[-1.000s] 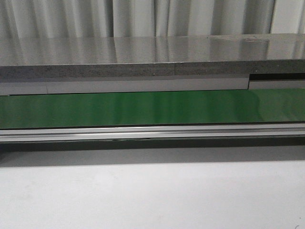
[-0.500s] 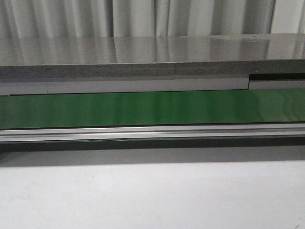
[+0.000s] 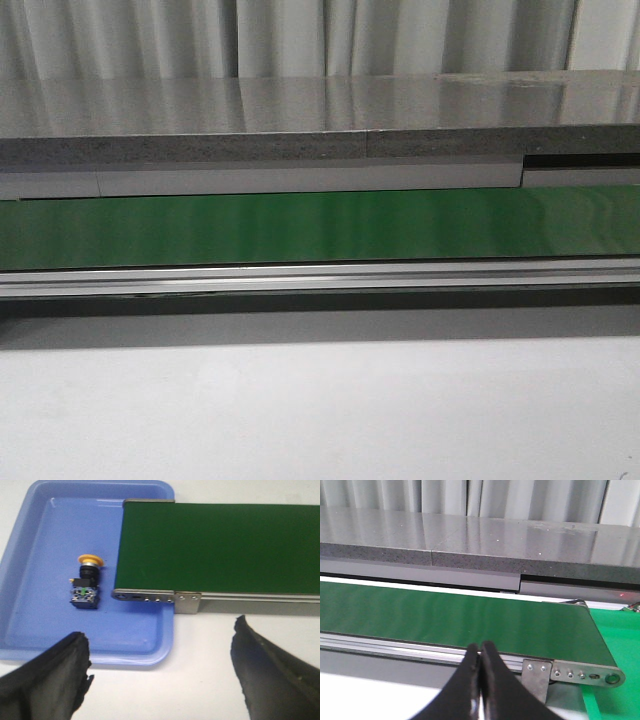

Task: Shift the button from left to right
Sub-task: 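Lower the left gripper and close it on the yellow push button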

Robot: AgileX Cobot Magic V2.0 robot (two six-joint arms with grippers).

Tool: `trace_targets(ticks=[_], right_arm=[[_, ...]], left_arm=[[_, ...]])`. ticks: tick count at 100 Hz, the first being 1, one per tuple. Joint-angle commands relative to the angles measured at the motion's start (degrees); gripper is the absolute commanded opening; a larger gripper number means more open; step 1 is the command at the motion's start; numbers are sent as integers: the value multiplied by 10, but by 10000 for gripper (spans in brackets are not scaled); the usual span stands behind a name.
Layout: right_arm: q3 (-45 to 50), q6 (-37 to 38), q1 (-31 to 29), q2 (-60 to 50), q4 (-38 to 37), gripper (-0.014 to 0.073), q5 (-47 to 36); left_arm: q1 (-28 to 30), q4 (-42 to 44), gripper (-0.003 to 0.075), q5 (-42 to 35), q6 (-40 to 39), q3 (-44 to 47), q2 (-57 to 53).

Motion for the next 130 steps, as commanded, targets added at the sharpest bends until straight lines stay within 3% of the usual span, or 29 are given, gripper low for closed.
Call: trace_targets(ticks=[1, 25, 58, 95, 130], right_arm=[[-10, 1, 0, -10, -3, -68, -48], [-10, 1, 0, -10, -3, -68, -48], [-10, 1, 0, -10, -3, -68, -48], [-10, 1, 0, -10, -3, -68, -48], [-10, 1, 0, -10, -3, -68, -48]], left_arm=[[-1, 53, 567, -6, -6, -52, 36], [79, 69, 567, -8, -6, -149, 141], [184, 52, 567, -54, 1, -209, 305], [194, 51, 567, -49, 17, -317, 503], [194, 9, 567, -26, 69, -384, 605]])
